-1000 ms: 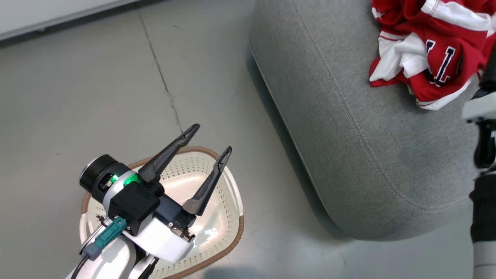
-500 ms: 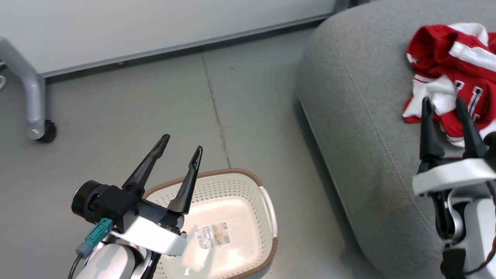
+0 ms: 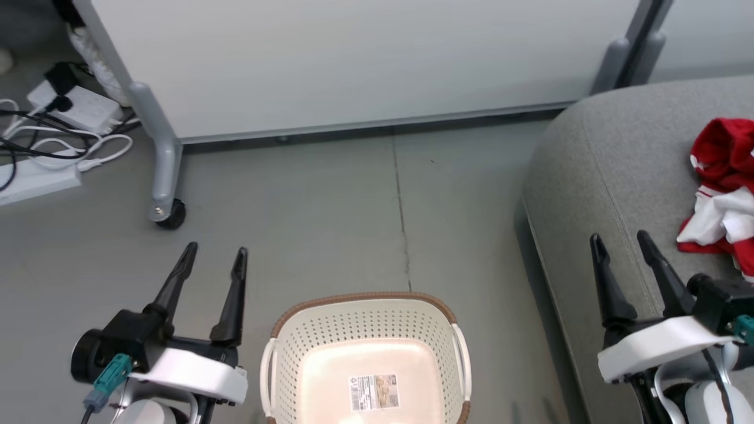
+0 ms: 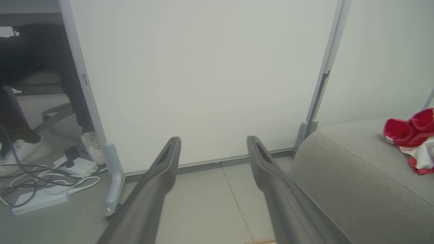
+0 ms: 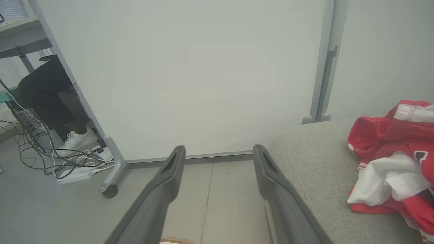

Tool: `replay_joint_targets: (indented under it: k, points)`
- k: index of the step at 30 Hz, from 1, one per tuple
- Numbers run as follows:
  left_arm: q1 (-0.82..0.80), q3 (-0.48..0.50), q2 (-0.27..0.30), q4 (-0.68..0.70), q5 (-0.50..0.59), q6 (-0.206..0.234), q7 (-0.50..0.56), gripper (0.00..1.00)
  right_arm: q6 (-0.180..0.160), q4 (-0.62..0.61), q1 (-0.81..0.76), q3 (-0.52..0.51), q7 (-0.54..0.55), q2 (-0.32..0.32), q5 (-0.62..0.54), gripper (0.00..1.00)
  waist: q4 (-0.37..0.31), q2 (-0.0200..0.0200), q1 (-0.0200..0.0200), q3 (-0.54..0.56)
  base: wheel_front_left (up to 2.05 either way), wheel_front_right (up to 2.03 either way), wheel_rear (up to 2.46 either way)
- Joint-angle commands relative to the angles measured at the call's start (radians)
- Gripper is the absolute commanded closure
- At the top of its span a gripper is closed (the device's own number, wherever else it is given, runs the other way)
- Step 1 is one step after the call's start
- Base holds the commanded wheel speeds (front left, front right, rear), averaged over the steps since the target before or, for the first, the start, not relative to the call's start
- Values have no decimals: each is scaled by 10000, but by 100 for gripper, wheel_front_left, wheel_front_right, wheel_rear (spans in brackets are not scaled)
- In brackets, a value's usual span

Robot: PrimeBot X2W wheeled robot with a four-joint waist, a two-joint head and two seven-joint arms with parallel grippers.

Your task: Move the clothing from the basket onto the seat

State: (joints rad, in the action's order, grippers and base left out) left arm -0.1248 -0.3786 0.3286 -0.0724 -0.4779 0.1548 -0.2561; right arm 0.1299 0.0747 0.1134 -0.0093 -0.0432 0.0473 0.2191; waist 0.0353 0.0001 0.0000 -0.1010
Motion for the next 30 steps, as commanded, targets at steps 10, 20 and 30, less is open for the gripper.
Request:
replay_joint_targets:
  k: [10,20,30]
  points:
    - [925,664,-10,-192,-270,408,-75,0,17,-191,-953,98,223,63,71,0,491,-1,0,890,0,0,0]
    - [1725,1388,-209,251,-222,363,-93,0,17,-497,-1561,-102,396,63,-12,0,462,-1,0,1194,0,0,0]
    - [1969,1386,-308,137,590,24,-94,0,17,-644,-1760,-297,477,62,-86,0,413,-1,0,1290,0,0,0]
